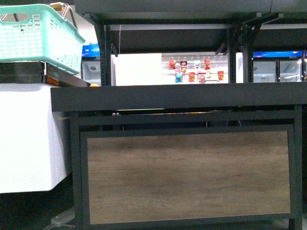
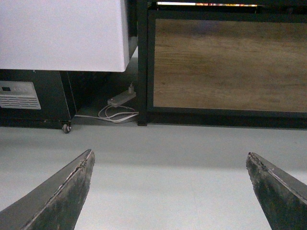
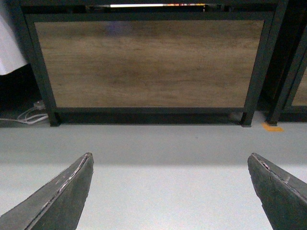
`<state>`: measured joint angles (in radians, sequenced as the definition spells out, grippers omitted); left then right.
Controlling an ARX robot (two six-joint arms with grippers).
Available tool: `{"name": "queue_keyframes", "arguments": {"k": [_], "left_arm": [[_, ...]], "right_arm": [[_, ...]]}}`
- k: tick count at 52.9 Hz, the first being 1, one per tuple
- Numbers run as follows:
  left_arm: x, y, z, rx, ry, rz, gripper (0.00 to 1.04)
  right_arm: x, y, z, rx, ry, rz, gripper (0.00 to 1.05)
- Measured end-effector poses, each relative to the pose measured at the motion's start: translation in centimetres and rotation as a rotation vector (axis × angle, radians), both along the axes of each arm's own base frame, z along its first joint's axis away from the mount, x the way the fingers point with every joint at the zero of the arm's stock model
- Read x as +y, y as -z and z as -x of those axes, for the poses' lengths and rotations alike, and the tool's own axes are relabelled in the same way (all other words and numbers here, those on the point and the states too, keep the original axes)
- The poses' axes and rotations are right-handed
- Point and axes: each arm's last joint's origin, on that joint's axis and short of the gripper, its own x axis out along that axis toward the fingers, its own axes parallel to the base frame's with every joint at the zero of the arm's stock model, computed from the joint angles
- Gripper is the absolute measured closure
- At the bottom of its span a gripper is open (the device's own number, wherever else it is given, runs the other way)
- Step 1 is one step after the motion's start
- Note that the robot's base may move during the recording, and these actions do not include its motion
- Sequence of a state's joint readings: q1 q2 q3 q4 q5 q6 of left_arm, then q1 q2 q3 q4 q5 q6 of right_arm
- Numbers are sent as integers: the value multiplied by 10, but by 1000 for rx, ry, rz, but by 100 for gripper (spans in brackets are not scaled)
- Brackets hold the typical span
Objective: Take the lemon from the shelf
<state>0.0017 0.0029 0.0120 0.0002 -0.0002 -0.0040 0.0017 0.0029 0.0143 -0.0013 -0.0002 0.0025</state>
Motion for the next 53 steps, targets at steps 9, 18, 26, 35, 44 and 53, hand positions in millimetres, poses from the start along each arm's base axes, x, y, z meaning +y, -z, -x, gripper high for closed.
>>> {"name": "queue_keyframes", "arguments": {"k": [9,18,26,35,44,53], "left_arm": [[0,0,0,0,0,0,8],[0,0,0,0,0,0,8],[0,0,0,0,0,0,8],[0,0,0,0,0,0,8],[0,0,0,0,0,0,8],[0,0,0,0,0,0,8]], "right_arm": [[0,0,0,0,0,0,8],[0,0,0,0,1,0,8],[0,0,0,0,0,0,8],[0,0,0,0,0,0,8],[0,0,0,0,0,0,8],[0,0,0,0,0,0,8]]}}
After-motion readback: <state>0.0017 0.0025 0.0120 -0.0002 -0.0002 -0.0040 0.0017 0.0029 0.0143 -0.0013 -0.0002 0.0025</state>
